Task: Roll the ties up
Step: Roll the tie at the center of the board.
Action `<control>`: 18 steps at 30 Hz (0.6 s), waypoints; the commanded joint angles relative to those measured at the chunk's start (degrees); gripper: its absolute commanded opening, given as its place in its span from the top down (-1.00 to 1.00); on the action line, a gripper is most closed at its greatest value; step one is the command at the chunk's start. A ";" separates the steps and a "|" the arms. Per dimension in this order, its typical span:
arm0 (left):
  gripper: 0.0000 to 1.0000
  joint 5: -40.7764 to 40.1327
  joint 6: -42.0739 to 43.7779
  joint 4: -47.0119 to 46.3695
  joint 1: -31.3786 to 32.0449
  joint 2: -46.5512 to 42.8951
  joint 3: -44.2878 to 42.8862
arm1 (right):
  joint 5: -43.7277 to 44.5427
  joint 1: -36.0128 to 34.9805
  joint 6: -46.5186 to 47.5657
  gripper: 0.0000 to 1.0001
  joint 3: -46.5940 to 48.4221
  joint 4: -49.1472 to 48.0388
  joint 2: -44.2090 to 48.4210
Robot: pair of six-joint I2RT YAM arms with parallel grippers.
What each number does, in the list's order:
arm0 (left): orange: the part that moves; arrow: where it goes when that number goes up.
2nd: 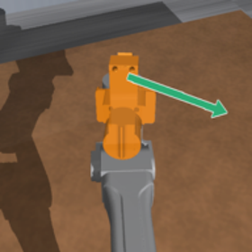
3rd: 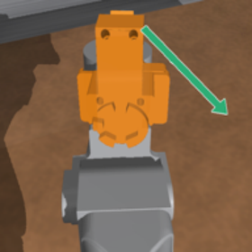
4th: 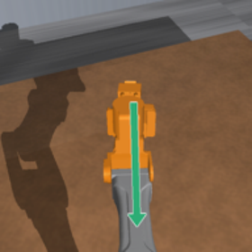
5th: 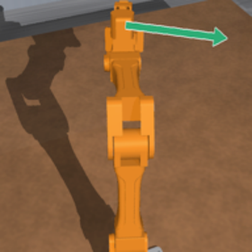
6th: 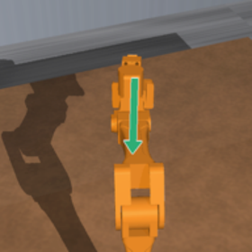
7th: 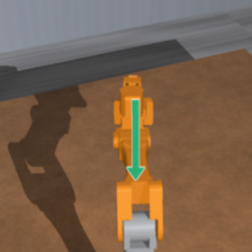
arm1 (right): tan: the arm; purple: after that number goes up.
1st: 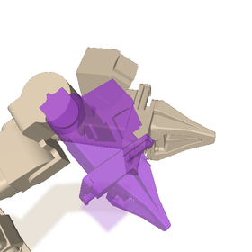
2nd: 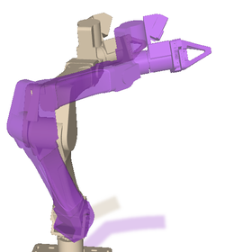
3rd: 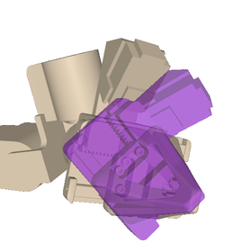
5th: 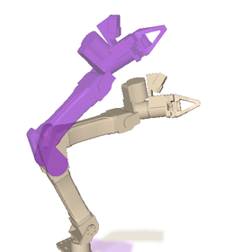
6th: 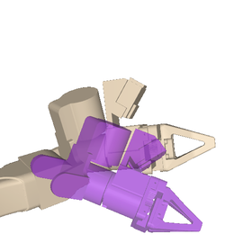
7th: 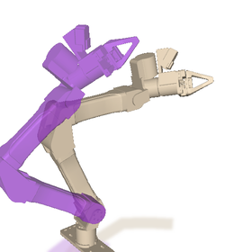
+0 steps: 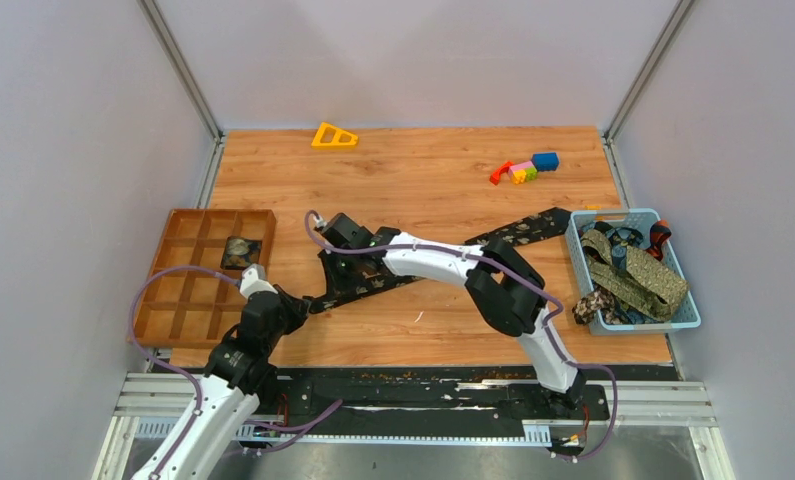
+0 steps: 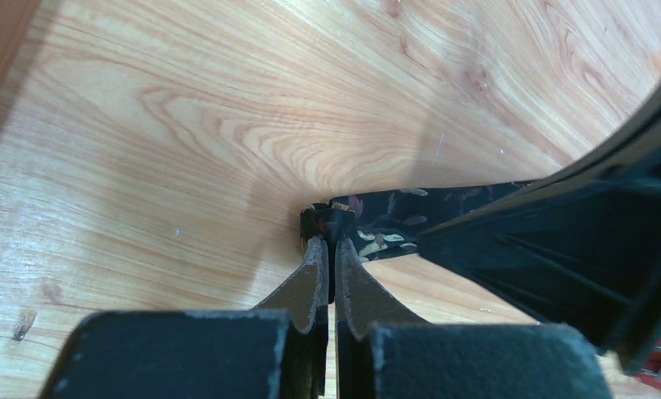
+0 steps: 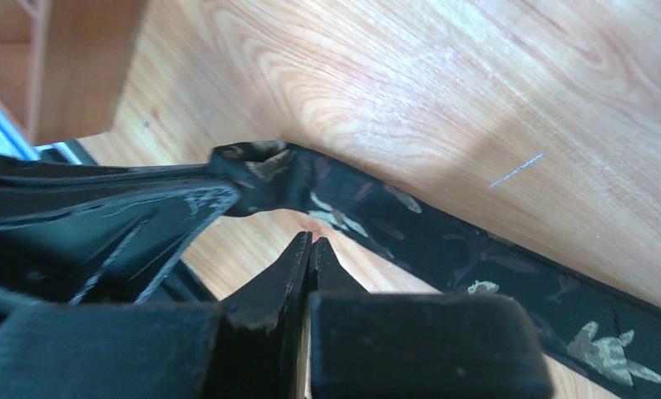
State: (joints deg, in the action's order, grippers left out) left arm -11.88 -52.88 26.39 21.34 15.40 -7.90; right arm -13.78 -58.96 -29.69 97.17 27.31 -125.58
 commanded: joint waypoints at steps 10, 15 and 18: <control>1.00 0.15 1.29 4.98 -0.15 -1.67 -0.39 | -2.73 -0.26 -1.42 1.00 5.23 -3.22 -3.96; 1.00 0.45 1.37 4.95 -0.16 -1.60 -0.91 | -5.63 -1.52 -2.01 1.00 6.71 -4.47 -7.06; 1.00 0.83 1.77 4.71 -0.16 -1.75 -1.57 | -7.04 -1.86 -2.13 1.00 6.66 -5.89 -7.38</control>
State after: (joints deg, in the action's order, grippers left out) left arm -11.64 -52.42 27.40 21.34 14.20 -8.10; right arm -17.98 -59.51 -31.03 101.65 24.56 -132.05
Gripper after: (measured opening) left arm 0.015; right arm 0.009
